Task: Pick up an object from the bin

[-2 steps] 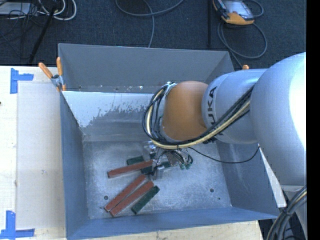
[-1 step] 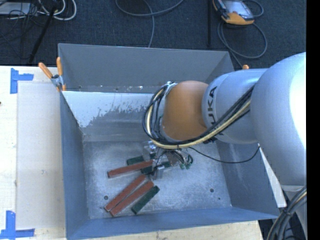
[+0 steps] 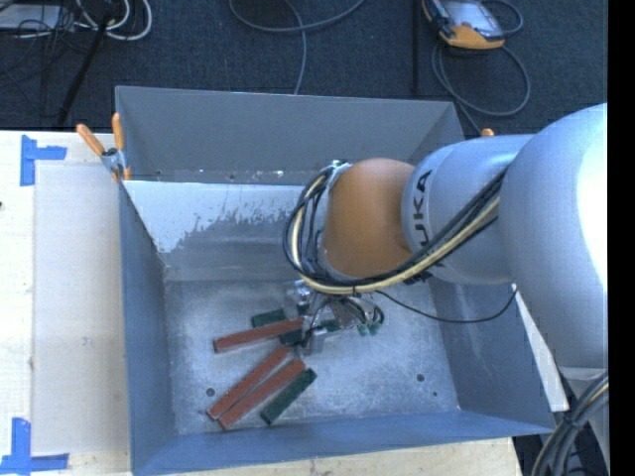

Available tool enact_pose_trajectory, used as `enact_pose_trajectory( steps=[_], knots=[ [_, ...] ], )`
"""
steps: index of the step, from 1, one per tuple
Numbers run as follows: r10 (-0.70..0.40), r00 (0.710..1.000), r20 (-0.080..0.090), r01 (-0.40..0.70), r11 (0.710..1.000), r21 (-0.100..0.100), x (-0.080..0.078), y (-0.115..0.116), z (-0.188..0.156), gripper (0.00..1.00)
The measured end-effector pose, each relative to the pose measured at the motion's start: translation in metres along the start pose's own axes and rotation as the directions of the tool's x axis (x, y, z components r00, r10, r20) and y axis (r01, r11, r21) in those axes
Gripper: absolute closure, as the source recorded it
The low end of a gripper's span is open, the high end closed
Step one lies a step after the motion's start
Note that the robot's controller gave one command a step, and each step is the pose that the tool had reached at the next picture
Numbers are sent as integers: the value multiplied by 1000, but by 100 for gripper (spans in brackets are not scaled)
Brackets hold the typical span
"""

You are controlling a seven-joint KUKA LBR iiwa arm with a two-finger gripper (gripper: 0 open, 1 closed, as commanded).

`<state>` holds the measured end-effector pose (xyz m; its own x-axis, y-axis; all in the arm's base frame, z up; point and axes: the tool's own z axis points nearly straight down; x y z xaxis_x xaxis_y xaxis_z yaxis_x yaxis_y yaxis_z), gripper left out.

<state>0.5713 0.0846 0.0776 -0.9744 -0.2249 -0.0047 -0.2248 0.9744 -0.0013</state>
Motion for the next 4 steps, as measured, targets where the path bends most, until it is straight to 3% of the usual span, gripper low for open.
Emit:
enact_pose_trajectory(
  steps=[4],
  knots=[
    [-2, 1000, -4, 2, 1000, -2, 1, 1, -15, 100]
  ],
)
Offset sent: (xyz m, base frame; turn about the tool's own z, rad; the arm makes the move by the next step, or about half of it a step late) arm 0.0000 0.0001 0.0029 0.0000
